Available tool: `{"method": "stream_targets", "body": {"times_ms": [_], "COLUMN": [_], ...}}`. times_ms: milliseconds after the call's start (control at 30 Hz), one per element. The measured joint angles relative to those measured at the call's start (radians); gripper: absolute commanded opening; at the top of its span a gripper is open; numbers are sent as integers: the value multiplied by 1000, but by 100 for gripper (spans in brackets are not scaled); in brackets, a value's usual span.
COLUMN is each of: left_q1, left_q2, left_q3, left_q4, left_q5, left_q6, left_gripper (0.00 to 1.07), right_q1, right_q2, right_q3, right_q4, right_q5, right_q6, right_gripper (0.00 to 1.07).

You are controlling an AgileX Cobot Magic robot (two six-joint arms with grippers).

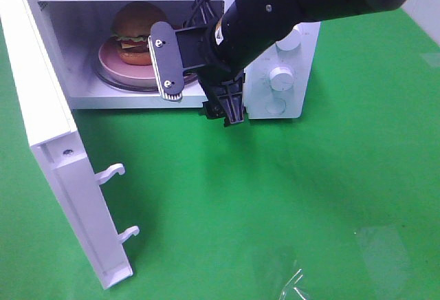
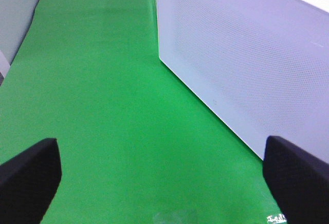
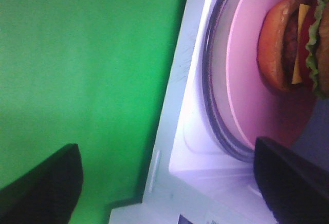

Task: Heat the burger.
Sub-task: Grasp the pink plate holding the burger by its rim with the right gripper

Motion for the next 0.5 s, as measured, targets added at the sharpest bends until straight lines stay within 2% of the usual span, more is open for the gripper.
{"method": "stream_targets", "body": {"times_ms": [500], "left_q1": [0], "left_q2": [0], "left_q3": [0], "left_q4": [0], "left_q5": [0], "left_q6": [0], "left_gripper": [100], "right_q1": [0], "right_q2": [200], "right_q3": [-222], "right_q4": [5], "right_q5": [13], "right_q6": [0], "right_gripper": [85]}}
